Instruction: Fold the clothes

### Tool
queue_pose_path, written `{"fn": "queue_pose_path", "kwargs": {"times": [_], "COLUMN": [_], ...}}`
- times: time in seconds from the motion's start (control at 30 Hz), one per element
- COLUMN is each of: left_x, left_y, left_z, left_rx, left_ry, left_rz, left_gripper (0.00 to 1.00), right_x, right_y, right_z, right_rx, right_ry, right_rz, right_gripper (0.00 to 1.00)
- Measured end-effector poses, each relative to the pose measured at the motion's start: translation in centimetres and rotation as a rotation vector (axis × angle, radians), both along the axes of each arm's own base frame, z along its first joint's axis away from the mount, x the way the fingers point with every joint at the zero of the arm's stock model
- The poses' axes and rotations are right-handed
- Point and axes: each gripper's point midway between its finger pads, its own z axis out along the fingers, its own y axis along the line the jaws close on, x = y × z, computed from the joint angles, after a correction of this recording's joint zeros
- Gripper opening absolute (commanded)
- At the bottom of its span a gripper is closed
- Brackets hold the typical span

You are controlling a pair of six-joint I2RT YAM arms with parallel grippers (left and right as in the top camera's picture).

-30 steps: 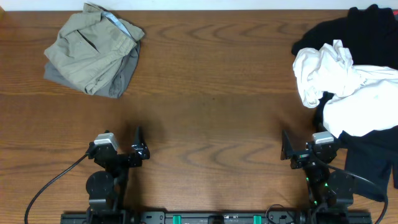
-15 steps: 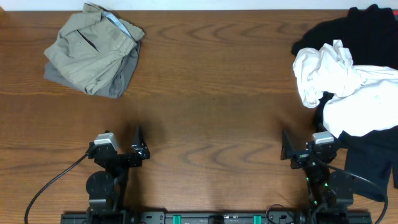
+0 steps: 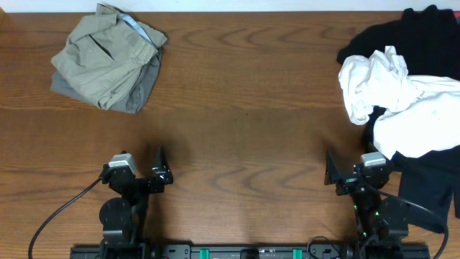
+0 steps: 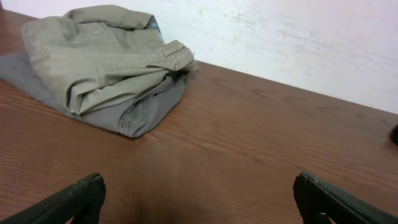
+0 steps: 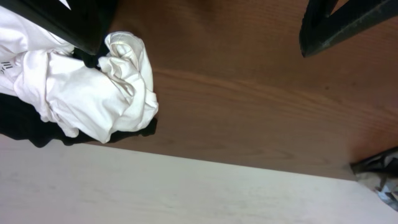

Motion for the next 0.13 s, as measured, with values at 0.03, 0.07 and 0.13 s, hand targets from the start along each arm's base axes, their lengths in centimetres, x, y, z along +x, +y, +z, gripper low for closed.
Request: {"fn": "queue_pose_path", "kwargs": {"times": [0.03, 0.07, 0.13], "left_x": [0.00, 0.00, 0.00], "left_y": [0.00, 0.00, 0.00], "left_z": [0.00, 0.00, 0.00], "left_rx": [0.000, 0.000, 0.000], "left_ry": [0.000, 0.000, 0.000], "left_rz": [0.000, 0.000, 0.000], "left_gripper": [0.98, 0.98, 0.98], "right_x": [0.00, 0.00, 0.00], "right_y": [0.00, 0.00, 0.00], "right_z": [0.00, 0.00, 0.00], "right_rx": [0.000, 0.000, 0.000], "right_ry": [0.000, 0.000, 0.000], "right_rz": [0.000, 0.000, 0.000], "right_gripper": [0.99, 0.99, 0.99]}}
